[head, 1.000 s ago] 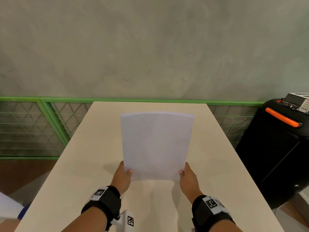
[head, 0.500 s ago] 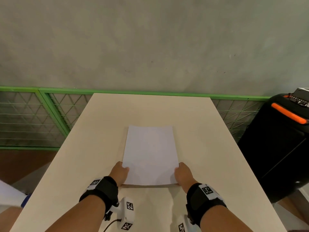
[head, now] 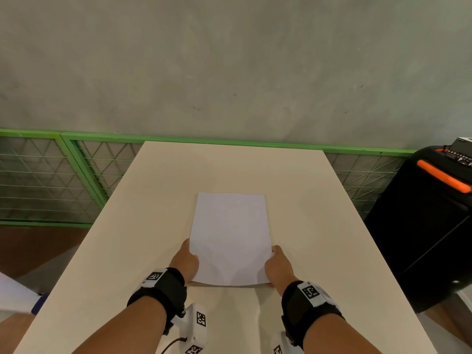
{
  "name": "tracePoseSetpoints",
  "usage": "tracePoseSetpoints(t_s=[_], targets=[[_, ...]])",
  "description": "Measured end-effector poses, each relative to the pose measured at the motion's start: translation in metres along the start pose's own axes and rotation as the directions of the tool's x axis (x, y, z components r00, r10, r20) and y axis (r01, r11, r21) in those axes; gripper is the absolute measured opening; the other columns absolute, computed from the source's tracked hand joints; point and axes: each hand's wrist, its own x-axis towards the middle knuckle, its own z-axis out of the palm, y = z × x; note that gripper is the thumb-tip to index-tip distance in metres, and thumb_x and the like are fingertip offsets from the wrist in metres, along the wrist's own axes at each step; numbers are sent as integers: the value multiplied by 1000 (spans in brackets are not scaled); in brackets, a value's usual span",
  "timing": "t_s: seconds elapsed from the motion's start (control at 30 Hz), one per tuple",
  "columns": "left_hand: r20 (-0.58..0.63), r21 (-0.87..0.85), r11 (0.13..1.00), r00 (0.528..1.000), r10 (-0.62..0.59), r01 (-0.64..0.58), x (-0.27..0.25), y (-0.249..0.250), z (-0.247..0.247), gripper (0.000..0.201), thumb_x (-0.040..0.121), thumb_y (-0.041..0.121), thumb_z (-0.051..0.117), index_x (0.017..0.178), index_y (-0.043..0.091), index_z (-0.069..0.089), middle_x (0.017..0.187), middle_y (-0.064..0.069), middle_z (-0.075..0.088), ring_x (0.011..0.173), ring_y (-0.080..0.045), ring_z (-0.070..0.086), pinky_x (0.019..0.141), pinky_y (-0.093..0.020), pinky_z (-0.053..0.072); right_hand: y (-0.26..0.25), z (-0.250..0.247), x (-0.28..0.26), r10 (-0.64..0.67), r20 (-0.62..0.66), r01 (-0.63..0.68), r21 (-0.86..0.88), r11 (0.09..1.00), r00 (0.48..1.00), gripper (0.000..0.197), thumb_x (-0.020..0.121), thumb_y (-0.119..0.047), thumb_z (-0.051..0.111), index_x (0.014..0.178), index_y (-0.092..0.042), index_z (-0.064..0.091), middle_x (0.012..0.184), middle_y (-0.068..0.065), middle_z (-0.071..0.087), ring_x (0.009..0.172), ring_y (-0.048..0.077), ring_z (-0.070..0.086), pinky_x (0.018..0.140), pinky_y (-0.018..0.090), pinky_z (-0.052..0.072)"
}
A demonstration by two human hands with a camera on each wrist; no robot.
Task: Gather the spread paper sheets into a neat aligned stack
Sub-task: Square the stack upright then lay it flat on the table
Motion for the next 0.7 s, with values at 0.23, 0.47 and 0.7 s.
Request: tracePoseSetpoints(t_s=[0.23, 0.47, 0.7], targets=[[-21, 192, 979, 998, -65, 68, 0, -4, -2, 58, 92, 16, 39, 147, 15, 23, 142, -13, 47, 126, -32, 48, 100, -35, 40, 7, 2, 3, -64, -55, 49, -232, 971, 996, 44, 87, 0, 33, 130, -5, 41, 123, 19, 55, 107, 32, 56, 84, 31, 45], [-83, 280, 951, 990, -113, 132, -6, 3, -1, 47, 92, 20, 44, 134, 4, 30, 131, -18, 55, 116, -34, 56, 86, -35, 43, 10, 3, 3, -77, -107, 53, -209, 976, 991, 39, 87, 1, 33, 125, -2, 41, 120, 20, 57, 109, 33, 57, 85, 33, 46], [-69, 444, 878, 984, -167, 180, -6, 5, -7, 44, 91, 31, 45, 125, 4, 51, 130, -11, 58, 117, -27, 57, 77, -25, 39, 10, 5, 2, -109, -130, 76, -232, 970, 986, 40, 83, 3, 33, 122, -5, 41, 114, 19, 59, 102, 33, 59, 83, 35, 50]])
